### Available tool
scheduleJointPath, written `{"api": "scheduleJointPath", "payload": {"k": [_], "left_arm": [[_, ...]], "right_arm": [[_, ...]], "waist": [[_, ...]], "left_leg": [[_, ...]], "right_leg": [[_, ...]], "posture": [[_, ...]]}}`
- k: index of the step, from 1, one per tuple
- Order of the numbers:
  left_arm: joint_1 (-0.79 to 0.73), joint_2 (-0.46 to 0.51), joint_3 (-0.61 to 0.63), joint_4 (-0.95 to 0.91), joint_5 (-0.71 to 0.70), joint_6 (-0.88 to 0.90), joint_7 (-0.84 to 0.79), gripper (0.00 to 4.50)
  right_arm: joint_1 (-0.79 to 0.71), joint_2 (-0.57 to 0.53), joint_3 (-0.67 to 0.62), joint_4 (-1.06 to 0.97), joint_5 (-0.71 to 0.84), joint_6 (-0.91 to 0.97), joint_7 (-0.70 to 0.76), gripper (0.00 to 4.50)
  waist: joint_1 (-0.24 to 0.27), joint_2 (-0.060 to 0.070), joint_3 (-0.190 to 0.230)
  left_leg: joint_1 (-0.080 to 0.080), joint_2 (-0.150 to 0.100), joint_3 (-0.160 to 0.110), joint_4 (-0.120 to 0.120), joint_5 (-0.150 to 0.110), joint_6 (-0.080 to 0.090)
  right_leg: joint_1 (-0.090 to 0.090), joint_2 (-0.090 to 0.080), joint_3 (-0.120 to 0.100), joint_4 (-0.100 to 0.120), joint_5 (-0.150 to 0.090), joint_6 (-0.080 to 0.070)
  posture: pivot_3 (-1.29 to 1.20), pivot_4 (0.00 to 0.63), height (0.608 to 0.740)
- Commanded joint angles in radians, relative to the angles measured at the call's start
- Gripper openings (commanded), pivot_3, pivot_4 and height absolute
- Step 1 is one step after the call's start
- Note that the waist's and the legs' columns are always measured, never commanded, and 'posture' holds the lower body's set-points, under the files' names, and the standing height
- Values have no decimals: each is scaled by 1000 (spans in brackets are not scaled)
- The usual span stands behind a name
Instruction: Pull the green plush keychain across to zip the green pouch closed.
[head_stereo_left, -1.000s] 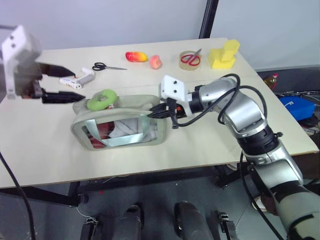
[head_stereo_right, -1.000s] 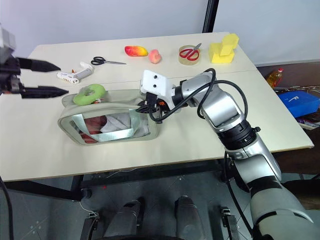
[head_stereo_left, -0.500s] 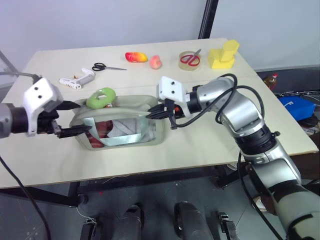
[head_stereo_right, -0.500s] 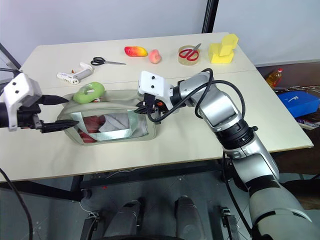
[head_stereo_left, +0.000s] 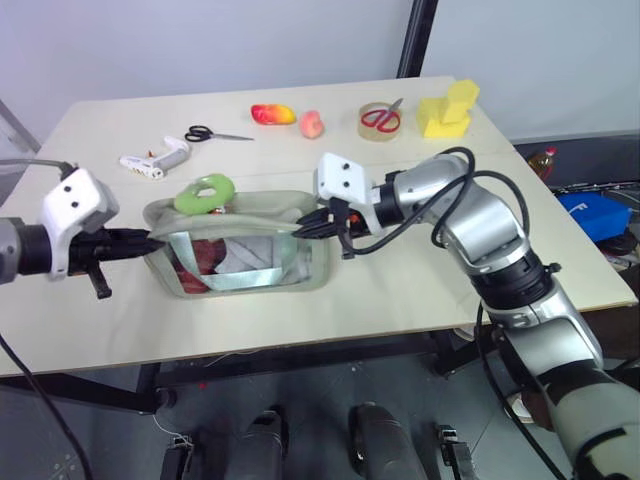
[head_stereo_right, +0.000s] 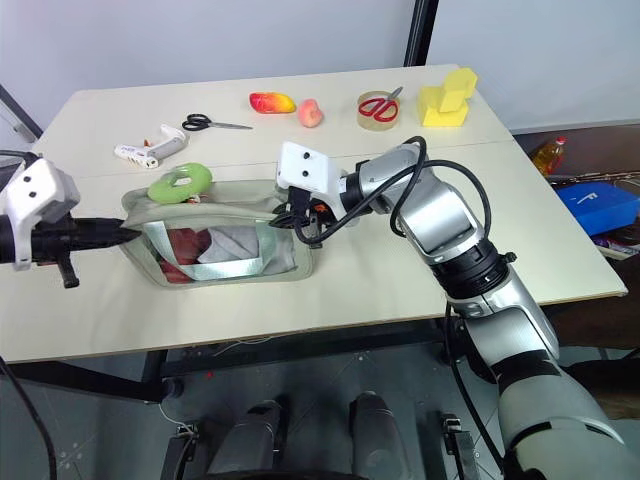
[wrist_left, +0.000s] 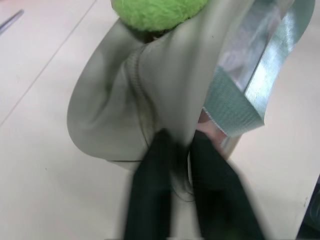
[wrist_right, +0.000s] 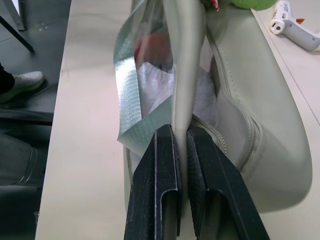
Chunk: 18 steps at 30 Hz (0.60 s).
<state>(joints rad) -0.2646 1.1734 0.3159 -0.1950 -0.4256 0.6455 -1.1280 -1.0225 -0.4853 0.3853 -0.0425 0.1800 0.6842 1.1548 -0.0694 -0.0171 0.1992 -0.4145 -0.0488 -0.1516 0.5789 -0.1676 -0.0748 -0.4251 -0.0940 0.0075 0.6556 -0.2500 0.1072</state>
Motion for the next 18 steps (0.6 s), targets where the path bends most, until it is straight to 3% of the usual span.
{"api": "scheduleJointPath", "payload": {"k": [1, 5, 10, 13, 15, 18], "left_arm": [[-31, -4, -12, -12, 11, -24, 30, 27], [-22, -1, -31, -24, 16, -40, 30, 27], [-7, -2, -31, -37, 8, -37, 26, 0], [-9, -1, -34, -36, 10, -39, 28, 0], [-11, 0, -36, -38, 9, -37, 28, 0], [-19, 0, -40, -45, 5, -30, 30, 0]], "right_arm": [[-12, 4, 1, -10, 9, 15, 5, 0], [-21, -19, -13, -28, 28, 54, 25, 0], [-115, -77, -56, 35, 85, 118, 109, 2094], [-224, -61, -79, 175, 99, 95, 135, 3637], [-288, -25, -108, 257, 122, 112, 130, 4440], [-394, 108, -194, 422, 155, 201, 7, 4440]], "waist": [[0, 0, 0], [2, 0, 0], [8, 0, 0], [4, 1, 0], [2, 1, 0], [-2, 1, 0]], "left_leg": [[0, 0, 0, 0, 0, 0], [0, 0, 0, 0, 0, 0], [-1, 0, 1, 0, 0, 0], [0, 0, 2, 0, 0, 0], [0, 0, 2, 0, 0, 0], [0, 1, 3, -1, 0, 0]], "right_leg": [[0, 0, 0, 0, 0, 0], [0, 0, 0, 0, 0, 0], [0, 0, 0, -1, 0, 0], [0, 0, 0, -1, 0, 0], [-1, 0, 1, -1, 0, 0], [-1, 0, 2, -1, 0, 0]], "posture": [[0, 150, 740], [0, 150, 740], [0, 150, 740], [0, 150, 740], [0, 150, 740], [0, 150, 740]]}}
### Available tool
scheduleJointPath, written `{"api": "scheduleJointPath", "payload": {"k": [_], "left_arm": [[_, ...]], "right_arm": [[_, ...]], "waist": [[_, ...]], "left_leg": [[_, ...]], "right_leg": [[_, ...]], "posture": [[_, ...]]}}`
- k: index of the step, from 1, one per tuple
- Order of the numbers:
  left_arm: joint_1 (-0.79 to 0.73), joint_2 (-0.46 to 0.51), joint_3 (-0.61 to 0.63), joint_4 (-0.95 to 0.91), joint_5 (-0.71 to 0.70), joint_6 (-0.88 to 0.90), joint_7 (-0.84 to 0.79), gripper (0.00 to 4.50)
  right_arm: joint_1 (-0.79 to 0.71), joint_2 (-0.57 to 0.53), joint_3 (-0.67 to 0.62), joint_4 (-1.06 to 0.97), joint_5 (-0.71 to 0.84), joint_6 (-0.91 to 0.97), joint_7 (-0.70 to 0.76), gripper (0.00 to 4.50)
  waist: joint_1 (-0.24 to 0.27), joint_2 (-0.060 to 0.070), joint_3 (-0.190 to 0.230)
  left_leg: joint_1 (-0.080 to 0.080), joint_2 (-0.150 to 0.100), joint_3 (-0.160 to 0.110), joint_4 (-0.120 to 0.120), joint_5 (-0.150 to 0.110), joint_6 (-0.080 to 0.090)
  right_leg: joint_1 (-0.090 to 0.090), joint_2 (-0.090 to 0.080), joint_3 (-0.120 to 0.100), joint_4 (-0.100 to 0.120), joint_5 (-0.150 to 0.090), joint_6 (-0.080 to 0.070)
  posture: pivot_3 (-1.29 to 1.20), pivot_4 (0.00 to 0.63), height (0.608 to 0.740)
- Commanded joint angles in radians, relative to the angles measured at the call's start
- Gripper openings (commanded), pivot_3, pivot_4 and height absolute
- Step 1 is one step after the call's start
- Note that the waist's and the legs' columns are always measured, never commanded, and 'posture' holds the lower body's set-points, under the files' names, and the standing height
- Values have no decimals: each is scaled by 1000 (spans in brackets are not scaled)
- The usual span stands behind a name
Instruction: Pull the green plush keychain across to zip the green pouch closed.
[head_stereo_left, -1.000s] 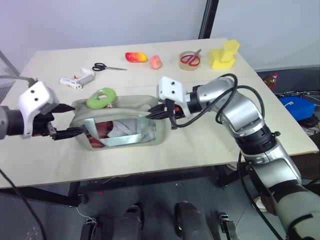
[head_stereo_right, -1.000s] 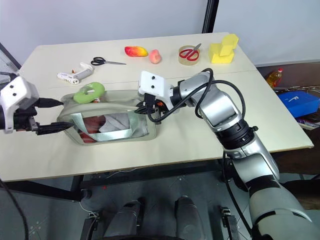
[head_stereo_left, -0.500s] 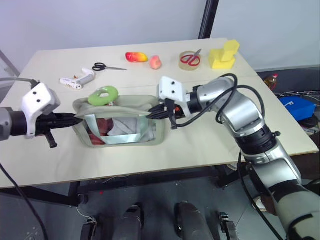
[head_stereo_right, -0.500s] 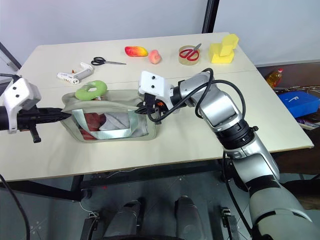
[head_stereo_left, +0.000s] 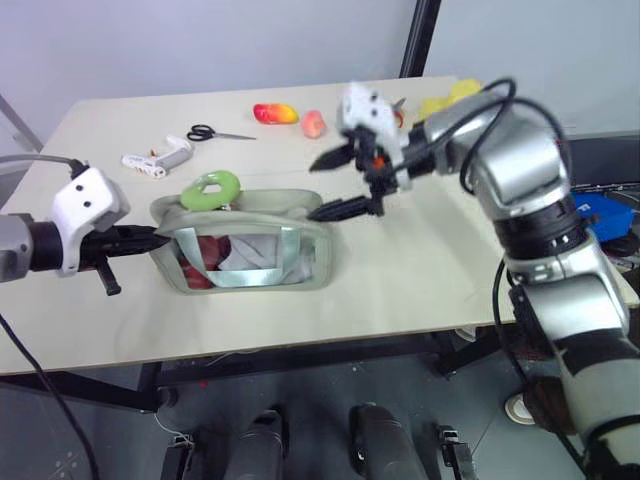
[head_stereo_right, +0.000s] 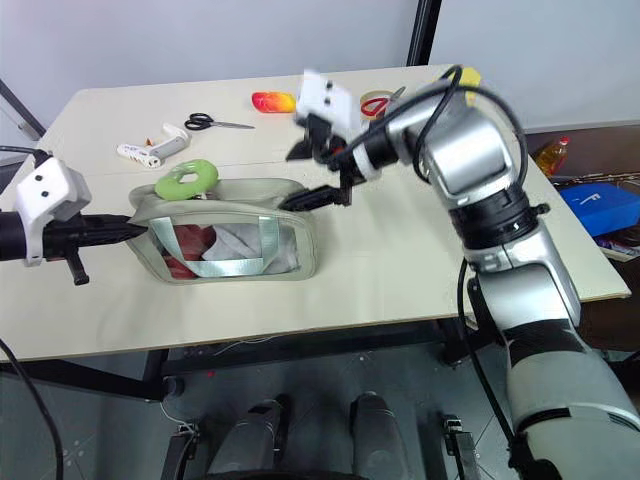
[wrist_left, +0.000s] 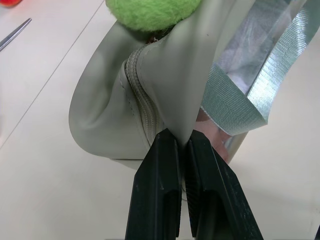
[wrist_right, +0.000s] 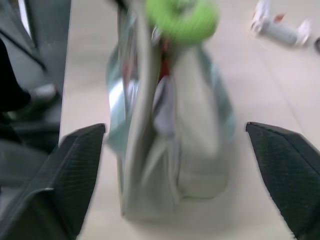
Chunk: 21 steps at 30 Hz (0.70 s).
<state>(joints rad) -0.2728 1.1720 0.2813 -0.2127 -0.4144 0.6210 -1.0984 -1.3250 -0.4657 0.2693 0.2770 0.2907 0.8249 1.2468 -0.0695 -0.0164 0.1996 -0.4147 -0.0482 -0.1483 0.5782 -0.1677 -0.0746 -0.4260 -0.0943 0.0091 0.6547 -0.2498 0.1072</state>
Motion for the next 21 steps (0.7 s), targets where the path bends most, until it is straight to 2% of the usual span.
{"api": "scheduleJointPath", "payload": {"k": [1, 4, 7, 12, 17, 19, 21], "left_arm": [[-14, 1, -7, -28, -8, -4, 1, 0], [-16, 1, -5, -37, -16, 5, 1, 0], [-15, 2, -6, -39, -21, 9, 2, 0], [-12, 1, -6, -46, -24, 13, 3, 0], [-15, -2, -9, -50, -27, 15, 7, 0], [-16, -3, -10, -53, -28, 16, 9, 0], [-13, -4, -8, -54, -28, 18, 10, 0]], "right_arm": [[-114, 140, -101, 152, 50, 74, -129, 4440], [-144, 279, -134, 267, 48, 89, -239, 4440], [-148, 358, -134, 340, 35, 81, -285, 4440], [-151, 421, -113, 437, 7, 42, -313, 4440], [-143, 438, -89, 433, 0, 35, -274, 4440], [-144, 439, -92, 440, -4, 30, -274, 3901], [-146, 436, -102, 450, -4, 25, -281, 3149]], "waist": [[-2, 0, 0], [-1, 0, 0], [4, 0, 0], [7, 0, 0], [-1, 0, 0], [0, 0, 0], [0, 0, 0]], "left_leg": [[1, 1, 1, 0, 0, 0], [1, 3, 3, -1, 0, 0], [1, 2, 3, -1, 0, 0], [0, 2, 3, -1, 0, 0], [0, 3, 4, -1, 0, 0], [0, 3, 4, -1, 0, 0], [0, 3, 4, -1, 0, 0]], "right_leg": [[0, 1, 1, 0, 0, 0], [-1, 2, 3, 0, 0, 0], [-1, 3, 4, 0, 0, 0], [-1, 3, 4, 0, 0, 0], [-2, 4, 4, 0, 0, 0], [-2, 4, 4, 0, 1, -1], [-2, 4, 4, 0, 1, -1]], "posture": [[0, 150, 740], [0, 150, 740], [0, 150, 740], [0, 150, 740], [0, 150, 740], [0, 150, 740], [0, 150, 740]]}}
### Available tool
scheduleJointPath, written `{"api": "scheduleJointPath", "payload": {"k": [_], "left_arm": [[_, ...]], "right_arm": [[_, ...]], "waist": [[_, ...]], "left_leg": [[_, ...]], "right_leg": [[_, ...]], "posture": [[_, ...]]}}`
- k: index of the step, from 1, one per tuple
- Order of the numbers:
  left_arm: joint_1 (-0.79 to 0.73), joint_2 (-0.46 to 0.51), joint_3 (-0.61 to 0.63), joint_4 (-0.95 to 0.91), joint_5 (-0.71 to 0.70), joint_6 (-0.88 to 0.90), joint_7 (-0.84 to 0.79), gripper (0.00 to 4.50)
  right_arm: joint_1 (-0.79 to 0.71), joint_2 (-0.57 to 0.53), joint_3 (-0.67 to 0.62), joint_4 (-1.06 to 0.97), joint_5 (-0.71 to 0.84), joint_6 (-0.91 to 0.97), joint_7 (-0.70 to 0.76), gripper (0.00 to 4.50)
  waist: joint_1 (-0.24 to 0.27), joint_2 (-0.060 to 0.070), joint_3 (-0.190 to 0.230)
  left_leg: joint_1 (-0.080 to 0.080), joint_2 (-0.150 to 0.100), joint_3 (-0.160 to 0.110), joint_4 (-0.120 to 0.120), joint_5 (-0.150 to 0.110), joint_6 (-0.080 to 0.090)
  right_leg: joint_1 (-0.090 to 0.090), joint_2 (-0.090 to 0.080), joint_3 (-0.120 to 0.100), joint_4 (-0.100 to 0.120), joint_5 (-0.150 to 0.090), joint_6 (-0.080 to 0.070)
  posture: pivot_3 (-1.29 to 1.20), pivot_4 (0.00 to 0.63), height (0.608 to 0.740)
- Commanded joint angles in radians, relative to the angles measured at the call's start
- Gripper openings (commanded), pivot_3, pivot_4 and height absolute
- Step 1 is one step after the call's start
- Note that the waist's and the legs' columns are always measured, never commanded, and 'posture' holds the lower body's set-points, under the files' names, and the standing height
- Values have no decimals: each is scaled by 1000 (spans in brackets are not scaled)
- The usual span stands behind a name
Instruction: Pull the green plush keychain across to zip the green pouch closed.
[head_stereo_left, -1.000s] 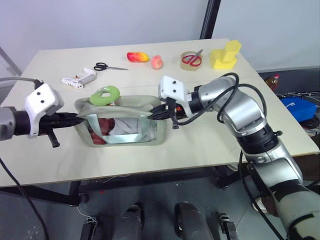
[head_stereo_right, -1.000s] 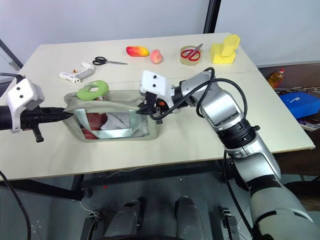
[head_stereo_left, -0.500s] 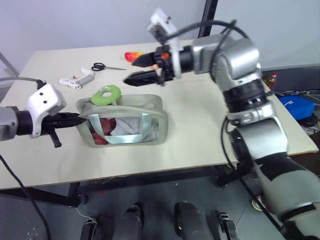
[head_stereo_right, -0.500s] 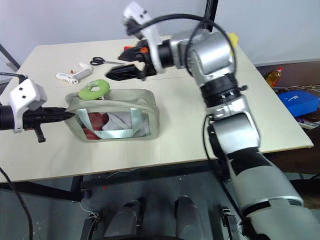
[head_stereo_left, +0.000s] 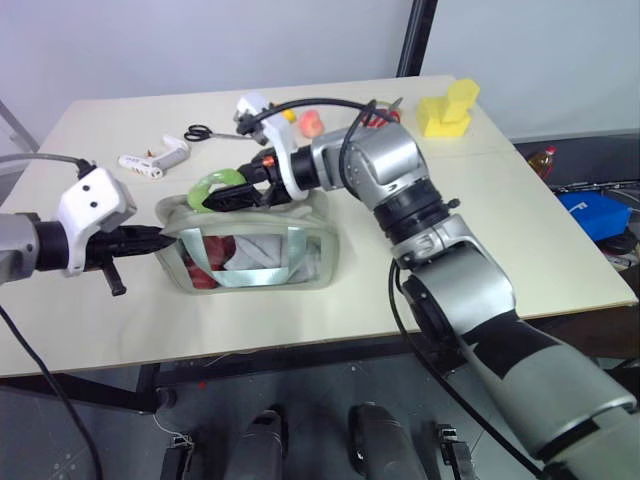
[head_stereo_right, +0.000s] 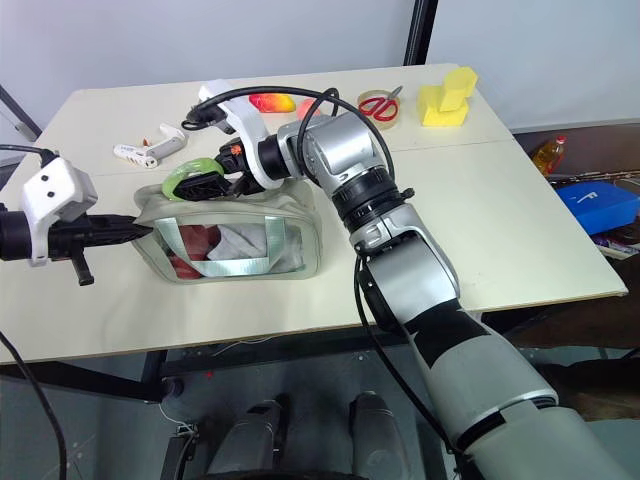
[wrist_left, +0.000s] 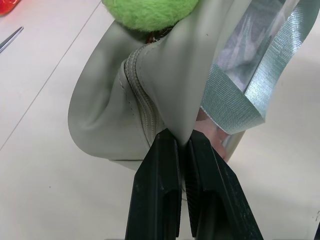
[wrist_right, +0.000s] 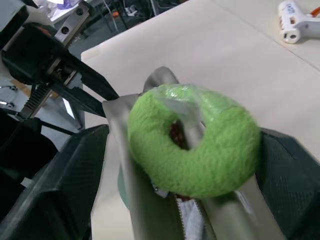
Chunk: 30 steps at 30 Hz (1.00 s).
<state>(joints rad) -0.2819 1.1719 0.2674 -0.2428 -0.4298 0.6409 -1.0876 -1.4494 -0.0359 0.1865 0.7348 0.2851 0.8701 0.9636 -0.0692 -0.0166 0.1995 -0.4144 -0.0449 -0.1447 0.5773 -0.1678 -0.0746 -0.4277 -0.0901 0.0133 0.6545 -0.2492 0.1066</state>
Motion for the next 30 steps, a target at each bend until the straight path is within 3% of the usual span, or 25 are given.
{"api": "scheduleJointPath", "payload": {"k": [1, 6, 14, 20, 27, 30], "left_arm": [[-2, -5, 7, -24, -14, -2, -1, 0], [-8, -9, -2, -17, -14, -6, 1, 0], [6, -12, 1, -22, -17, -7, 4, 0], [28, -26, 14, -32, -22, 1, 25, 0], [23, -50, -4, -38, -24, 3, 43, 0], [12, -64, -25, -42, -23, 5, 52, 0]], "right_arm": [[-23, 3, -27, -5, 4, -18, -1, 2583], [-30, -26, -51, -20, 15, 16, -3, 31], [2, -270, -37, -190, -33, -13, 34, 31], [135, -496, 37, -406, -131, -98, 51, 31], [277, -626, 42, -464, -213, -131, -14, 31], [454, -664, 57, -484, -253, -162, -58, 31]], "waist": [[0, 0, 0], [0, 0, 0], [4, 0, 0], [3, 0, 0], [4, 0, 0], [17, -2, -1]], "left_leg": [[0, 0, 0, 0, 0, 0], [0, 0, 0, 0, 0, 0], [0, 0, 0, 0, 0, 0], [0, 0, 1, 1, 0, 0], [0, 1, 3, 1, 0, 1], [0, 1, 4, 1, -1, 1]], "right_leg": [[0, 0, 0, 0, 0, 0], [0, 0, 0, 0, 0, 0], [0, 0, 0, 0, 0, 0], [0, 0, 1, -1, 0, 0], [1, 0, 2, -1, 0, 0], [2, 0, 2, -2, 0, 0]], "posture": [[0, 150, 740], [0, 150, 740], [0, 150, 740], [0, 150, 740], [0, 150, 740], [0, 150, 740]]}}
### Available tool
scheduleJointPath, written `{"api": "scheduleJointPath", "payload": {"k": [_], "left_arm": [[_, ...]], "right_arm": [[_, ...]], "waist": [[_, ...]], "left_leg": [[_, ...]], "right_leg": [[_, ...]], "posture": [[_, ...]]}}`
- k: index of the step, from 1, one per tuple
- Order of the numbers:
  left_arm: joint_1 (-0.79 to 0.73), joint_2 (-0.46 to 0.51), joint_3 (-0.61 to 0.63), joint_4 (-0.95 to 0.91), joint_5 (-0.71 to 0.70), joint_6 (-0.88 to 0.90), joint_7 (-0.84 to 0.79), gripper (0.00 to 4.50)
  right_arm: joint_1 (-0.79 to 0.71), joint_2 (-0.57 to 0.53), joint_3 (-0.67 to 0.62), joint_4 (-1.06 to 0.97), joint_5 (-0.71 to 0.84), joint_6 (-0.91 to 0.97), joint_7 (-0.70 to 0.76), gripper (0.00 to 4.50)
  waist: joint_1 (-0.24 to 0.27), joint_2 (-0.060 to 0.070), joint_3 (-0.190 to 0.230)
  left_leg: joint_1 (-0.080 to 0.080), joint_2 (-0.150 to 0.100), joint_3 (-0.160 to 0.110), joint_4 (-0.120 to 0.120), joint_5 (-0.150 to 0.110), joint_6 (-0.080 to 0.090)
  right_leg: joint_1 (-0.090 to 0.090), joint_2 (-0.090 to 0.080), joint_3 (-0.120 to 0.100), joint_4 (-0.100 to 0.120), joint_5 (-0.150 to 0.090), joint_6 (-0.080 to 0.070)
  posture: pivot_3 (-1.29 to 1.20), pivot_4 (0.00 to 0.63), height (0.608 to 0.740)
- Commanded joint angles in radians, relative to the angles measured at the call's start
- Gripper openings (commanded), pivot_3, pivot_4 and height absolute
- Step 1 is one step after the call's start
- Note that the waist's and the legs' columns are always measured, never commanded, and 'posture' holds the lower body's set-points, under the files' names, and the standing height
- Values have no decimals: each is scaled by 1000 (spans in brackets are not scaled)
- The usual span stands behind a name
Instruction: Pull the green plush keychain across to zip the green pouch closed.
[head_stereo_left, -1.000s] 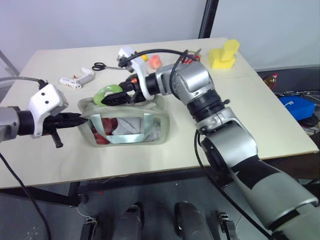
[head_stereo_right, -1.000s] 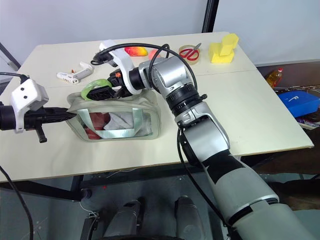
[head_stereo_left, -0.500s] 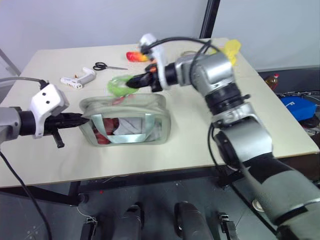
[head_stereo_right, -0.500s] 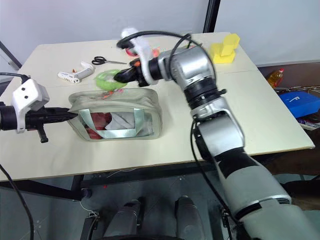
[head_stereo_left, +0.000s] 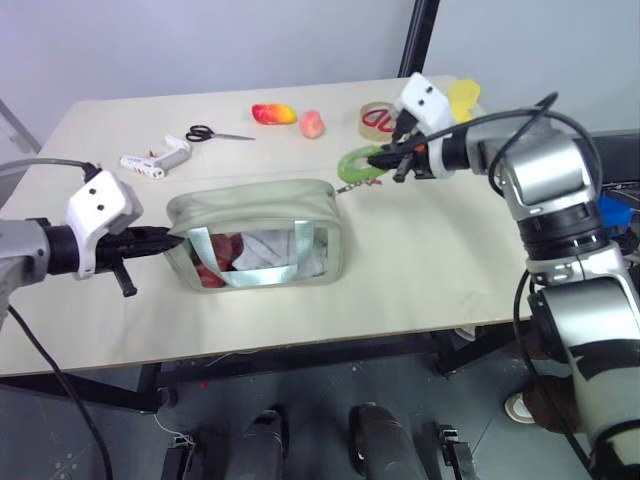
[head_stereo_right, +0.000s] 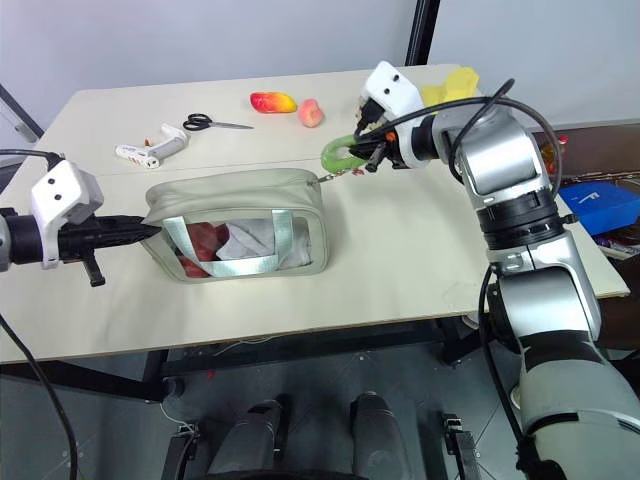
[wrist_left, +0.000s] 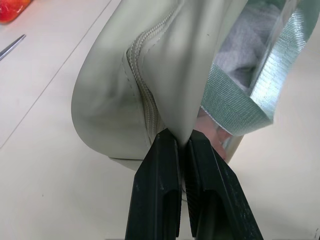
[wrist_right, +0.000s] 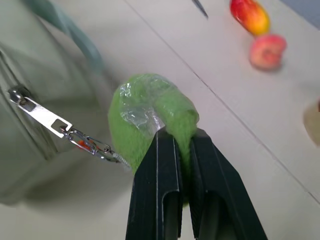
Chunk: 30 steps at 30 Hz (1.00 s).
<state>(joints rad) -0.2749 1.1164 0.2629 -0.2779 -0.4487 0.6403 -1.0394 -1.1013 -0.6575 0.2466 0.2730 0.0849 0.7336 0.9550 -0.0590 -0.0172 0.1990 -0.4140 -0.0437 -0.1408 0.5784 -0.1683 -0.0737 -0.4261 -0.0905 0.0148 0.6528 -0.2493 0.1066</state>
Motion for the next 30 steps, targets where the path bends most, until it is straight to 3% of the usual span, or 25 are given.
{"api": "scheduleJointPath", "payload": {"k": [1, 6, 12, 15, 16, 19, 24, 25, 26, 30], "left_arm": [[1, -11, -24, -7, -3, 7, 4, 0], [-15, -19, -36, -12, -3, 17, 8, 0], [-19, -21, -35, -17, -6, 24, 14, 0], [-22, -25, -30, -21, -6, 29, 27, 0], [-25, -28, -25, -18, -8, 29, 32, 0], [-47, -42, -5, 4, -23, 41, 42, 1099], [-130, -64, 91, 76, -151, 164, 49, 3763], [-138, -58, 103, 86, -166, 180, 45, 4241], [-145, -48, 121, 102, -183, 197, 38, 4405], [-142, 21, 210, 160, -237, 263, -7, 4405]], "right_arm": [[146, -36, -6, -37, -49, -14, -60, 31], [316, 86, -15, -111, 5, 89, -119, 31], [335, 315, -142, -216, 166, 355, -218, 31], [315, 320, -180, -239, 201, 394, -222, 31], [304, 282, -172, -223, 187, 360, -207, 361], [252, 148, -157, -162, 162, 238, -119, 1605], [123, -42, -124, -123, 192, 131, 107, 4289], [106, -60, -123, -127, 205, 132, 142, 4500], [86, -78, -125, -140, 229, 148, 183, 4500], [5, -125, -160, -253, 396, 272, 337, 4500]], "waist": [[12, -1, -1], [13, 0, 0], [13, 0, -1], [17, 0, -1], [17, 0, -1], [18, 0, 0], [8, 0, 0], [1, 0, 0], [-4, -1, 0], [-17, 0, 1]], "left_leg": [[0, 0, 0, 0, 0, 0], [2, 2, 4, 0, 0, 0], [3, 3, 4, 0, 0, 0], [3, 3, 4, 0, 0, 0], [3, 3, 4, 0, 0, 0], [3, 3, 4, 1, 0, 1], [3, 4, 5, 0, -1, 1], [3, 5, 5, 0, -1, 2], [3, 5, 6, 0, -1, 2], [3, 6, 7, 0, -3, 5]], "right_leg": [[1, 0, 0, -1, 0, 0], [2, 0, 1, -1, 0, 0], [3, 1, 1, -1, 0, -1], [3, 2, 1, -1, 0, -1], [4, 1, 1, -2, 0, -1], [5, 1, 1, -3, 0, -1], [3, 2, 1, -3, 1, -1], [3, 3, 1, -3, 1, -1], [3, 3, 1, -3, 1, -1], [1, 3, 1, -3, 1, -1]], "posture": [[0, 150, 740], [0, 150, 740], [0, 150, 740], [0, 150, 740], [0, 150, 740], [0, 150, 740], [0, 150, 740], [0, 150, 740], [0, 150, 740], [0, 150, 740]]}}
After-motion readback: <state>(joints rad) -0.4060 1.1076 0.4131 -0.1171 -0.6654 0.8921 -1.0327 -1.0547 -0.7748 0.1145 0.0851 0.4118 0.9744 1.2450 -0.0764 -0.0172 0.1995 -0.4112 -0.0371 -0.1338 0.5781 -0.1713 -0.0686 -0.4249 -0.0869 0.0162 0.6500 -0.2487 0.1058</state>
